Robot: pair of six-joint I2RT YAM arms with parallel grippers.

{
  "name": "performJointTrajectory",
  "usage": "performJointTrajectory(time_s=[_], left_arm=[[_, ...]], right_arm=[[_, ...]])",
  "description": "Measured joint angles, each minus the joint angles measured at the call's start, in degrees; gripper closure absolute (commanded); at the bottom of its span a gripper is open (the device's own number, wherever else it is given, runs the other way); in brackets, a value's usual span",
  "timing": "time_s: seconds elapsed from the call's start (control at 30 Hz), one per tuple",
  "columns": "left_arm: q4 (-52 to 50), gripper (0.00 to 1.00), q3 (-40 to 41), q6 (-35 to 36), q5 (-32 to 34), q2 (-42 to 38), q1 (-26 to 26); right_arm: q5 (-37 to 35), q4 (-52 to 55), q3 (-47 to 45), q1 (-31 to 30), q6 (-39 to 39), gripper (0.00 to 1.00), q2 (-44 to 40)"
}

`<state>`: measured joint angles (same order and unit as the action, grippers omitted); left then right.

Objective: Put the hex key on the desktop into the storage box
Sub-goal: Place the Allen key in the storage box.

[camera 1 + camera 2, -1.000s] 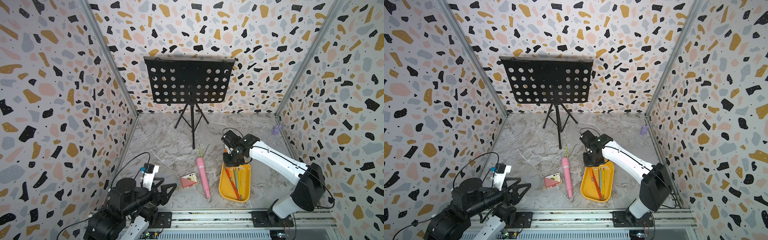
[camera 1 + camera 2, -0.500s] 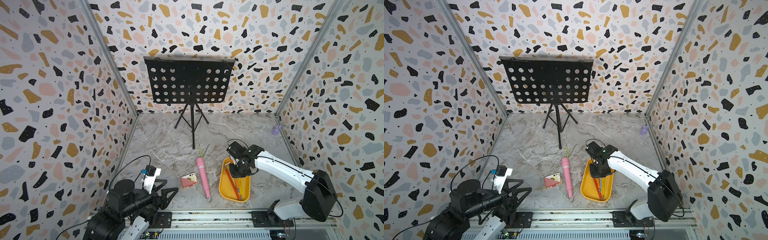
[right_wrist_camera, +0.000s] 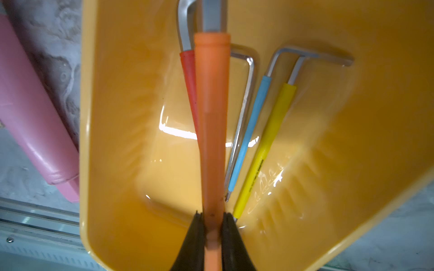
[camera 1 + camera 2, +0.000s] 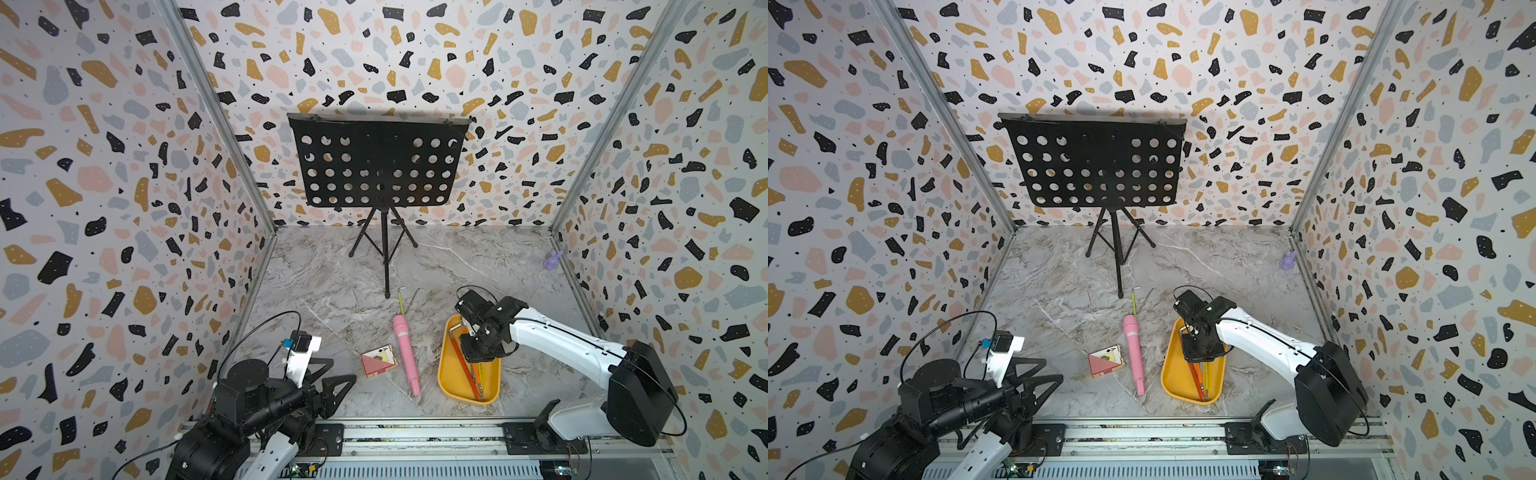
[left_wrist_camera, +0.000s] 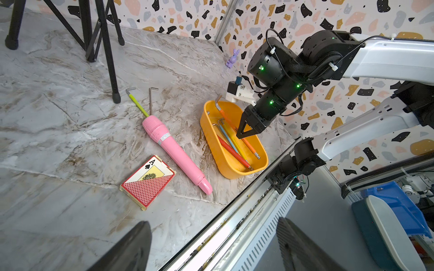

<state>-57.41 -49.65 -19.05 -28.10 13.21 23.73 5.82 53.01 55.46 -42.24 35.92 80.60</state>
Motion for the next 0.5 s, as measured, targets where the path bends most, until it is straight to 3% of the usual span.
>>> performJointTrajectory(time_s=[0.5], left_arm=[[0.00,0.13,-0.02,-0.02,0.09,0.00,-0.26]], right_arm=[[-0.09,-4.17,-3.43,0.00,1.11,1.00,4.79]])
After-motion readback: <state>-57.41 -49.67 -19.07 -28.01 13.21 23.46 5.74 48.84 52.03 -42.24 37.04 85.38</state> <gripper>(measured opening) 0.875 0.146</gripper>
